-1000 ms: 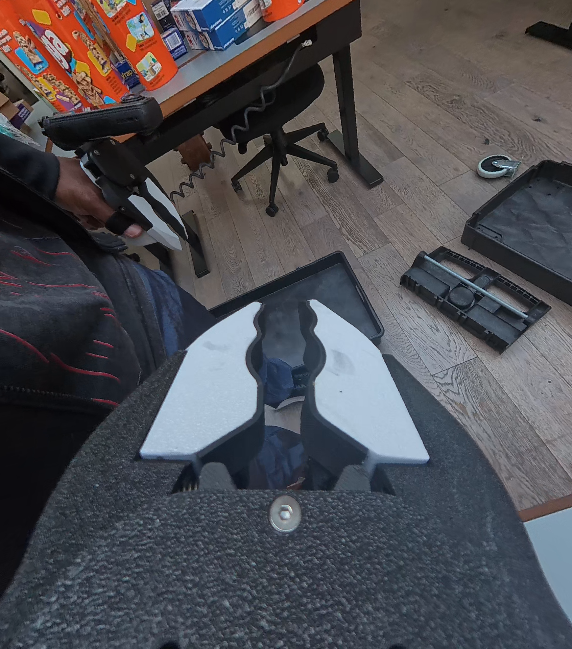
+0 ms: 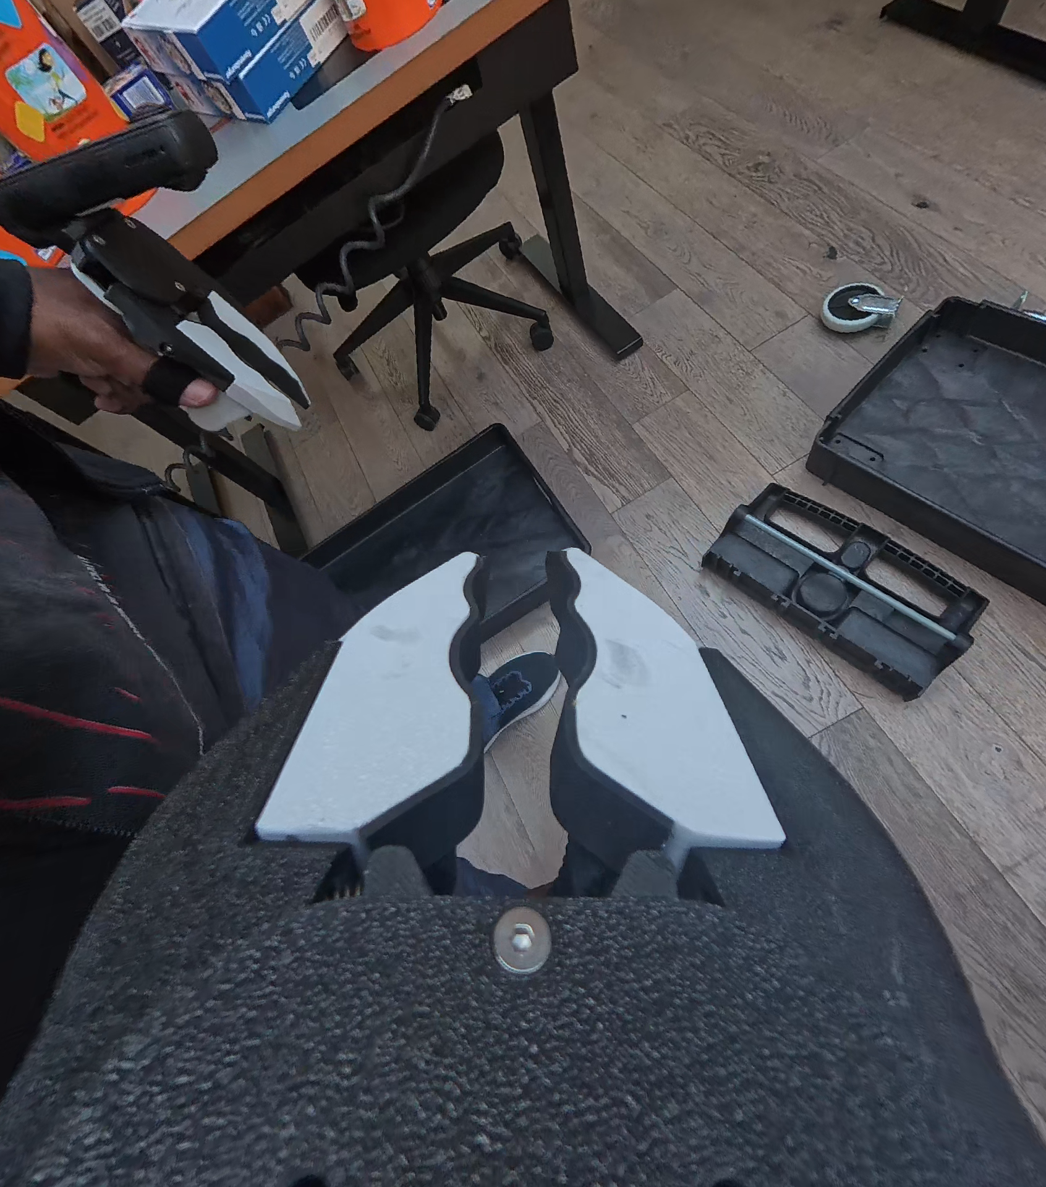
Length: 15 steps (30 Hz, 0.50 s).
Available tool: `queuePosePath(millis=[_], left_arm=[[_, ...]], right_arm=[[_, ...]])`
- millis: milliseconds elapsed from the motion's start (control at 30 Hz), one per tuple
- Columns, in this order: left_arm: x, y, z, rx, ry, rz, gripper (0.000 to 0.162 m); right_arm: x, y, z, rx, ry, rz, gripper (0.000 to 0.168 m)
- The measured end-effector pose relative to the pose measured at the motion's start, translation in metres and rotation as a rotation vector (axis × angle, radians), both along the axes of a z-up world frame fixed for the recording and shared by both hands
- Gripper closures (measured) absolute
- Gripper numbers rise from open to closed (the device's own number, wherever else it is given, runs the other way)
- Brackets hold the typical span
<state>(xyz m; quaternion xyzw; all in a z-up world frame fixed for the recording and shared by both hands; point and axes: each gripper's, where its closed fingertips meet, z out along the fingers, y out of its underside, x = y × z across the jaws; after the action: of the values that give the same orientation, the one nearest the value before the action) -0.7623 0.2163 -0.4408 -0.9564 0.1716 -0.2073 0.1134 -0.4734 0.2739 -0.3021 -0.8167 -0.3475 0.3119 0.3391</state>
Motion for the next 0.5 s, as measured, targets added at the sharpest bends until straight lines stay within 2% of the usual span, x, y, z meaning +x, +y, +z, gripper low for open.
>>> queuePosePath(millis=[133,267,500], left_arm=[[-0.045,-0.006,-0.012,-0.048,-0.007,-0.005,0.130],[-0.074,-0.006,-0.019,-0.073,-0.016,-0.025,0.129],[-0.078,0.012,-0.022,-0.074,-0.045,-0.011,0.129]], right_arm=[[-0.050,0.013,-0.004,-0.005,-0.056,0.043,0.149],[-0.077,0.023,-0.007,-0.020,-0.075,0.033,0.149],[-0.084,0.031,-0.005,-0.036,-0.099,0.041,0.147]])
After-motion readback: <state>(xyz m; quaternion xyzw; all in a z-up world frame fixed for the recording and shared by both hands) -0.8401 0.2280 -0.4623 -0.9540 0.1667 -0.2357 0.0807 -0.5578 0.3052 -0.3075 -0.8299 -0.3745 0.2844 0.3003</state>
